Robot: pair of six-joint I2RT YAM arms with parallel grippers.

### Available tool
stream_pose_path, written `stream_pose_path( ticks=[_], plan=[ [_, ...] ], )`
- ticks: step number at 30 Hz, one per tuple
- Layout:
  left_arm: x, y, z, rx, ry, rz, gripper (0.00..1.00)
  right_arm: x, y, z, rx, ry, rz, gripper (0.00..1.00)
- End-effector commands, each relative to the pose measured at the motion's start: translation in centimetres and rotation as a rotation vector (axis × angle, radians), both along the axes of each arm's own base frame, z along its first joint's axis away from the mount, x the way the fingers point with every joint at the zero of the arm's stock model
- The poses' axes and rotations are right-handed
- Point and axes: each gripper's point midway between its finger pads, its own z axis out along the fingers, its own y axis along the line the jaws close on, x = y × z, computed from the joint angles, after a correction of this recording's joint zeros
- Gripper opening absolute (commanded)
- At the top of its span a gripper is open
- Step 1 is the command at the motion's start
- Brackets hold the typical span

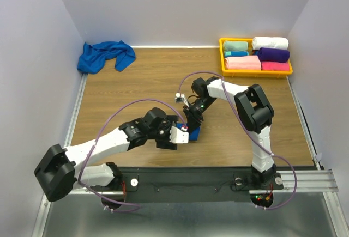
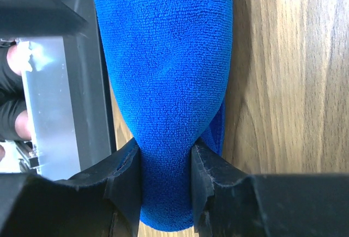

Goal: Roll the towels
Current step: Roll the towel

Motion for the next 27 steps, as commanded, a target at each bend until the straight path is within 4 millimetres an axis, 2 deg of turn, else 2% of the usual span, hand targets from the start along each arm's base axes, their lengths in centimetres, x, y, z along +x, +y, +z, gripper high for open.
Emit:
stream_pose_path(
  ticks=[1,7,8,9,12,14,15,16,18,19,21,22,23,24,26,27],
  plan=[
    [1.4,-1.3,-0.4,-0.006,-0.079,-0.005,0.91,-0.1,-0.9,-1.3,-0.051,-0.002,0.034,0.04],
    [1.1,-1.1,-3.5,0.056,-0.022,-0.005,0.75,0.2,-1.1,-1.2,-0.051,-0.027,0.048,0.04],
    [1.2,-1.3,-3.6,0.056,-0.013,0.0,0.66,0.4,-1.1,-1.2,-0.051,-0.035,0.049,0.06],
    [1.1,-1.3,-4.2,0.07,0.012,0.004,0.61,0.5,-1.3,-1.0,-0.051,-0.047,0.046,0.07],
    [0.7,-1.3,-5.3,0.091,0.064,0.009,0.45,1.0,-1.3,-0.5,-0.049,-0.077,0.04,0.2],
    [0.7,-1.4,-5.7,0.101,0.086,0.027,0.39,1.5,-1.2,0.2,-0.04,-0.108,0.036,0.35],
    [0.6,-1.2,-6.2,0.12,0.103,0.03,0.31,1.9,-1.3,0.5,-0.046,-0.124,0.025,0.41],
    [0.6,-1.3,-6.2,0.122,0.11,0.03,0.28,2.4,-1.3,1.0,-0.043,-0.143,0.013,0.5],
    [0.3,-1.2,-6.7,0.14,0.134,0.032,0.23,3.9,-1.8,1.9,-0.046,-0.17,-0.038,0.61],
    [0.2,-1.2,-6.7,0.151,0.148,0.03,0.22,5.1,-1.9,2.7,-0.039,-0.201,-0.063,0.66],
    [0.0,-1.1,-7.2,0.168,0.182,0.042,0.19,7.5,-3.5,5.3,-0.013,-0.262,-0.146,0.67],
    [-0.1,-1.3,-7.0,0.175,0.206,0.035,0.18,8.3,-3.8,6.8,0.017,-0.303,-0.173,0.88],
    [-0.3,-1.4,-7.0,0.179,0.225,0.032,0.18,9.1,-4.3,8.2,0.035,-0.347,-0.201,0.89],
    [-0.7,-1.5,-7.5,0.186,0.262,0.027,0.18,9.6,-5.4,10.8,0.045,-0.419,-0.25,0.9],
    [-1.2,-1.7,-7.4,0.199,0.308,0.02,0.17,10.2,-6.2,13.1,0.055,-0.522,-0.288,0.9],
    [-1.5,-1.8,-7.8,0.206,0.34,0.009,0.17,9.7,-7.2,15.1,0.046,-0.592,-0.321,0.9]
  ],
)
